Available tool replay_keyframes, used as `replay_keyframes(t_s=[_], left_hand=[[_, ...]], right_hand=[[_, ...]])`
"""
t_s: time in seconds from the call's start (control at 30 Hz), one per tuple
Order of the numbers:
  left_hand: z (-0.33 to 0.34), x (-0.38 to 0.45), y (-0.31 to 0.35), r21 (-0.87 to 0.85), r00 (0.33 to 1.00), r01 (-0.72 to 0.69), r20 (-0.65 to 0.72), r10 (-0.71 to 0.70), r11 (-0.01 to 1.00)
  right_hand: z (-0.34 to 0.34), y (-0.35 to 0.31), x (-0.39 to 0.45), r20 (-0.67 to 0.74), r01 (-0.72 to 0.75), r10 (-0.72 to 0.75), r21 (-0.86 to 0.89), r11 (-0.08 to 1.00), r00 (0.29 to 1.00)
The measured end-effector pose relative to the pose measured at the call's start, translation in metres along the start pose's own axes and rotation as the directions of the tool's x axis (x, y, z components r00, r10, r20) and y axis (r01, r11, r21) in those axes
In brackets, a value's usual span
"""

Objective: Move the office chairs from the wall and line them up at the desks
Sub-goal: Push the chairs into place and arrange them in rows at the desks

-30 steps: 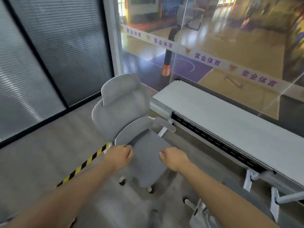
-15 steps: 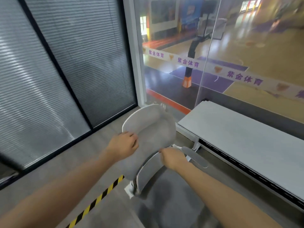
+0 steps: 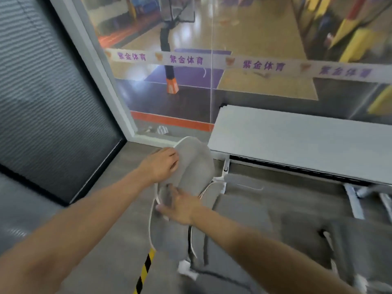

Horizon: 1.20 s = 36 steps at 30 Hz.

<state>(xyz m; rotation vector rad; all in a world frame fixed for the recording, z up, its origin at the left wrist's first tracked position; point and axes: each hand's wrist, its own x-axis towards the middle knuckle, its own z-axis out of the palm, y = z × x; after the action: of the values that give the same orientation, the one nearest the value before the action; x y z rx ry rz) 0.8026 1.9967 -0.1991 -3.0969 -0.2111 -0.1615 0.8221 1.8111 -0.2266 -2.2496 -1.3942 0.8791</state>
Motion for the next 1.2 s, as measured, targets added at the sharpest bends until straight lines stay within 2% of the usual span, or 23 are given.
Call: replay_keyframes(t_s=[0.1,0.17,0.27,0.33,0.63,0.83,1.03,1.2], left_hand=[[0.011,0.011,-0.033,0.032,0.975,-0.179,0.14,0.173,0.983],[0.011,0.009,-0.04,0.044,0.955,-0.218,0.213,0.204,0.975],[0.011,0.0,-0.044,0.028,0.964,-0.208,0.172,0.201,0.978],[0.011,-0.004,-0.048,0.024,0.965,-0.206,0.17,0.199,0.978],[0.005,-0.013,-0.04,0.034,0.955,-0.2,0.229,0.187,0.979],[0.015,-0.03,-0.017,0.054,0.971,-0.202,0.14,0.193,0.978],[0.022,-0.047,0.011,0.012,0.969,-0.24,0.069,0.239,0.971],[0.019,-0.047,0.051,-0.047,0.958,-0.261,0.107,0.265,0.964]], right_hand=[[0.024,-0.031,0.02,-0.057,-0.102,0.114,0.173,0.98,0.992],[0.038,-0.043,0.034,-0.111,-0.196,0.233,0.27,0.943,0.966],[0.045,-0.055,0.05,-0.177,-0.273,0.368,0.405,0.873,0.913],[0.046,-0.055,0.057,-0.178,-0.295,0.399,0.424,0.856,0.9],[0.04,-0.038,0.039,-0.188,-0.248,0.322,0.334,0.91,0.928],[0.03,-0.011,-0.01,-0.112,-0.201,0.238,0.267,0.942,0.965],[0.021,0.028,-0.075,0.055,-0.218,0.211,0.215,0.952,0.976],[0.005,0.058,-0.13,0.097,-0.221,0.203,0.253,0.942,0.974]])
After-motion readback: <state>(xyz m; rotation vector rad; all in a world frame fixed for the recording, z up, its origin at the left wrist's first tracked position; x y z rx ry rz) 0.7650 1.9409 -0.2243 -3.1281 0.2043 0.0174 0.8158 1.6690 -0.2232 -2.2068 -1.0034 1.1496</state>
